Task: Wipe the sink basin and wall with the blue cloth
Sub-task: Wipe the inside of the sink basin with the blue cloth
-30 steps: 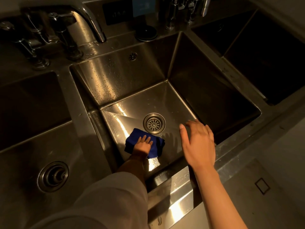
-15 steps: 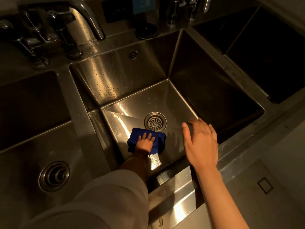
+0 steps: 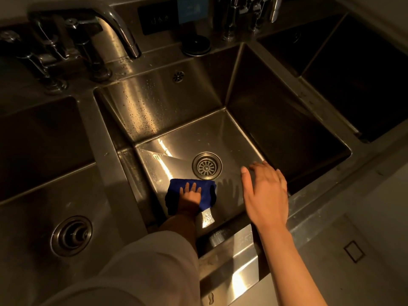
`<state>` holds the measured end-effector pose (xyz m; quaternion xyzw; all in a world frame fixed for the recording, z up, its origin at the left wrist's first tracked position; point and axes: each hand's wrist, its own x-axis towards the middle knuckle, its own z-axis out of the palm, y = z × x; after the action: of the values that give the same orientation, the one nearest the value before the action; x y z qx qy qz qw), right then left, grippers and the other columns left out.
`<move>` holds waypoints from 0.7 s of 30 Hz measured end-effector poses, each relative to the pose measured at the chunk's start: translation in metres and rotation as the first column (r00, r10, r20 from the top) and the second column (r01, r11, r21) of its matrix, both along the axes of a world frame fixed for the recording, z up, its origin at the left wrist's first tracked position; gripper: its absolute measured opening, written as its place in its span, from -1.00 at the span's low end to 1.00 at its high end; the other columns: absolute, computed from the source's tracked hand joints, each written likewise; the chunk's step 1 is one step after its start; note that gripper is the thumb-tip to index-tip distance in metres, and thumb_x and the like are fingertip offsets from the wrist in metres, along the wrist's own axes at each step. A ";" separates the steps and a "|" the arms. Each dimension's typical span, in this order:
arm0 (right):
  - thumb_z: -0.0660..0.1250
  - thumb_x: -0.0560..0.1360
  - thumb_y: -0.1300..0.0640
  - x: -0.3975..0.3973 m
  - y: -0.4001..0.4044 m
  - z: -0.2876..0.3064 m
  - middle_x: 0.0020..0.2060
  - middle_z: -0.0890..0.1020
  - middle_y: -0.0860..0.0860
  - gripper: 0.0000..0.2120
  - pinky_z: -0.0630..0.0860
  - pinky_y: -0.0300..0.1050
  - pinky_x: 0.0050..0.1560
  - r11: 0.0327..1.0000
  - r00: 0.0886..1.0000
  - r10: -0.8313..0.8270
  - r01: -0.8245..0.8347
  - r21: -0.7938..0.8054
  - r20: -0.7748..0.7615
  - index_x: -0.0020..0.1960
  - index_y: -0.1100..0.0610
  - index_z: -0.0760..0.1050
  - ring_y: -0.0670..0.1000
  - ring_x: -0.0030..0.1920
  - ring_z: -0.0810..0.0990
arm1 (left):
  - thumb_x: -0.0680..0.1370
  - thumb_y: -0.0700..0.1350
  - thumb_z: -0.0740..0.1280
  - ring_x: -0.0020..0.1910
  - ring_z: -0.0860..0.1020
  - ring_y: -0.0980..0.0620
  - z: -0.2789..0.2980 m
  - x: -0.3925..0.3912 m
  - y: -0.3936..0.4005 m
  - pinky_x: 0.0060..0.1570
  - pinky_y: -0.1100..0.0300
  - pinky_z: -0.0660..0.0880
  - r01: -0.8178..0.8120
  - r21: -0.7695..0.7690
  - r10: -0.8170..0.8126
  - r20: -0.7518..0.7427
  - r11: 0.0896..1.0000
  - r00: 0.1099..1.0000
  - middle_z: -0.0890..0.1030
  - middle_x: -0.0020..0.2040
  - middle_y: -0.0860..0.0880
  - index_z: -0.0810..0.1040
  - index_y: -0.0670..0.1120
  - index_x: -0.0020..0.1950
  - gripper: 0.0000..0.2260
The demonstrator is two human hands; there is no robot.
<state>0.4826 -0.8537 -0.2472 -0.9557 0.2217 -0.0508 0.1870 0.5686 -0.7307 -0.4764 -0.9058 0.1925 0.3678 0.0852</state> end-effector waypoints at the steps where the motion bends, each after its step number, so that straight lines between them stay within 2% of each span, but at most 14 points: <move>1: 0.05 0.58 -0.05 0.000 0.000 0.000 0.18 0.56 0.09 -0.63 0.12 0.04 0.43 1.000 1.000 0.001 -0.001 0.001 0.000 0.16 0.14 0.50 0.04 0.32 0.39 | 0.65 -0.10 0.11 0.55 -0.09 -0.18 0.002 0.005 -0.001 0.49 -0.13 -0.08 -0.015 -0.003 0.015 0.013 1.000 1.000 -0.06 0.58 -0.08 -0.04 -0.04 0.57 -0.47; 8: 0.04 0.58 -0.05 -0.001 0.000 -0.001 0.18 0.56 0.09 -0.62 0.11 0.01 0.42 1.000 1.000 -0.003 0.003 -0.007 0.014 0.15 0.14 0.50 0.04 0.33 0.38 | 0.61 -0.15 0.21 0.54 -0.05 -0.19 0.008 0.024 0.005 0.50 -0.10 -0.02 0.031 -0.019 -0.030 0.036 0.999 0.999 -0.04 0.58 -0.08 -0.05 -0.04 0.57 -0.39; 14: 0.02 0.58 -0.07 0.000 0.001 -0.001 0.19 0.56 0.09 -0.60 0.05 -0.01 0.42 0.999 1.000 -0.019 0.020 -0.028 0.014 0.13 0.14 0.51 0.03 0.34 0.37 | 0.60 -0.14 0.22 0.55 -0.06 -0.18 0.007 0.016 0.003 0.50 -0.10 -0.04 0.213 0.038 -0.213 0.000 0.976 0.977 -0.04 0.58 -0.06 0.00 -0.05 0.57 -0.40; 21: 0.04 0.57 -0.06 0.000 0.002 0.000 0.19 0.56 0.12 -0.60 0.07 0.09 0.44 0.993 0.995 -0.095 0.097 -0.064 0.027 0.15 0.16 0.51 0.07 0.35 0.36 | 0.59 -0.13 0.25 0.55 -0.07 -0.19 0.008 0.023 0.003 0.50 -0.12 -0.03 0.363 0.043 -0.363 -0.023 0.931 0.932 -0.06 0.58 -0.08 0.00 -0.05 0.56 -0.38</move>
<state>0.4826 -0.8514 -0.2469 -0.9488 0.2634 -0.0782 0.1555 0.5920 -0.7278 -0.4681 -0.8498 0.3485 0.3565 0.1713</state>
